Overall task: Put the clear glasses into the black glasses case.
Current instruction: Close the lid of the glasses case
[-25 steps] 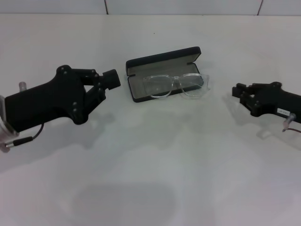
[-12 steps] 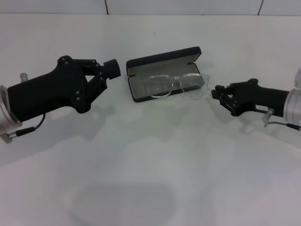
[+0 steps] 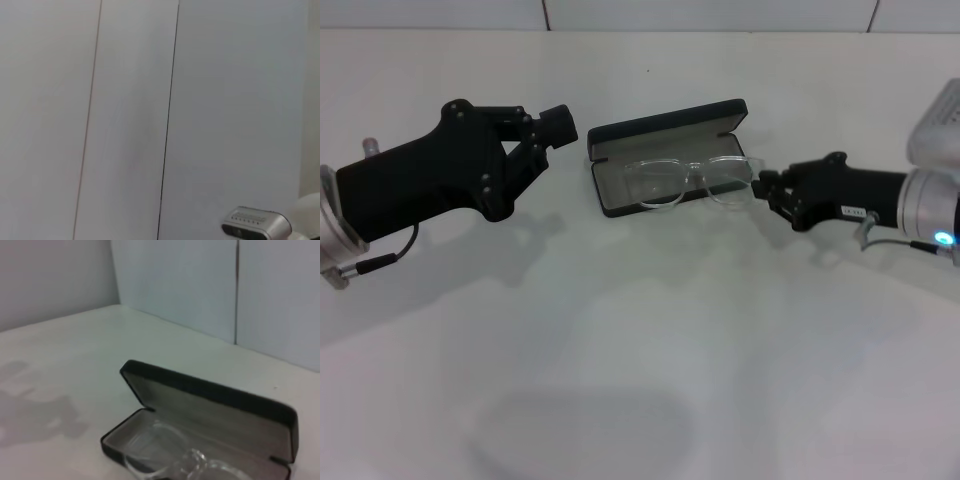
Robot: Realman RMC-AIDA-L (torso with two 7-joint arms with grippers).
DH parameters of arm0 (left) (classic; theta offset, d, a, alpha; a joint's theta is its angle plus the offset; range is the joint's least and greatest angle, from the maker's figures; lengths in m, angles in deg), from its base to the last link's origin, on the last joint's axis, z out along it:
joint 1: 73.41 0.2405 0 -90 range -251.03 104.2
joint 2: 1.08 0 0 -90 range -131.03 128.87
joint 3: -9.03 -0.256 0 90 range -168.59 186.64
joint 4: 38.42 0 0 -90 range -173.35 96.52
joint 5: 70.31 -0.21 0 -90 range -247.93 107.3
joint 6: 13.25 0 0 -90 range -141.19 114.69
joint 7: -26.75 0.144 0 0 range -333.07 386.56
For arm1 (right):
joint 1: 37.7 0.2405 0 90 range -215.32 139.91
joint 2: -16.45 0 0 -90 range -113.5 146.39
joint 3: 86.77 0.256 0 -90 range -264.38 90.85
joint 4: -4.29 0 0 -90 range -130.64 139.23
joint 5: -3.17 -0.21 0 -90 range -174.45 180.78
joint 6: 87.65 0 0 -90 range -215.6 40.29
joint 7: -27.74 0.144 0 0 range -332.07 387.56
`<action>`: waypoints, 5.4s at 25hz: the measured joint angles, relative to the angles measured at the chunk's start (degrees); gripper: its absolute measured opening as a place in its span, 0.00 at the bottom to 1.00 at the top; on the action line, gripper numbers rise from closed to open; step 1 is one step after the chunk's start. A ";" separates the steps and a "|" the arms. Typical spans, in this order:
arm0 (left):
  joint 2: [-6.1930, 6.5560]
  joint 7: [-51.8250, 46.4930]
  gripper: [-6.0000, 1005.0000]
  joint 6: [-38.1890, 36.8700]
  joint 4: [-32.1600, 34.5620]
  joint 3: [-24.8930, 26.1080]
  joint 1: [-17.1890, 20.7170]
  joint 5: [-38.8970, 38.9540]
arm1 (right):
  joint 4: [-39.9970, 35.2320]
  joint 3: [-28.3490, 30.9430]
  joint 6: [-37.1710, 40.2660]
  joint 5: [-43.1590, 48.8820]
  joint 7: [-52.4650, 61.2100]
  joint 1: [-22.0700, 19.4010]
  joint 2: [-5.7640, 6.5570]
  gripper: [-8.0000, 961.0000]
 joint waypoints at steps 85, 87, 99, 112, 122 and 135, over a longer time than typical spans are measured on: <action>0.14 7.11 0.04 8.11 -1.34 5.80 1.24 -0.85 | 2.06 7.55 5.41 21.98 18.14 9.99 0.18 0.11; 0.17 7.12 0.04 8.11 -1.33 5.80 1.48 -0.66 | 1.13 7.55 6.59 21.96 18.18 9.64 0.21 0.11; 0.42 7.13 0.04 8.08 -1.32 5.90 1.64 -0.28 | 0.75 6.71 7.32 27.98 24.23 9.12 1.05 0.11; 0.08 7.54 0.04 8.10 -1.32 5.89 1.28 -0.24 | 1.47 6.62 2.84 30.05 25.63 10.46 0.50 0.11; 0.08 7.56 0.04 8.10 -1.32 5.89 1.46 -0.24 | 1.60 6.18 0.23 30.27 26.20 12.81 0.09 0.11; -0.01 8.09 0.04 8.10 -1.41 5.89 1.79 -0.24 | 1.60 6.06 -1.23 29.90 26.23 15.10 -0.16 0.11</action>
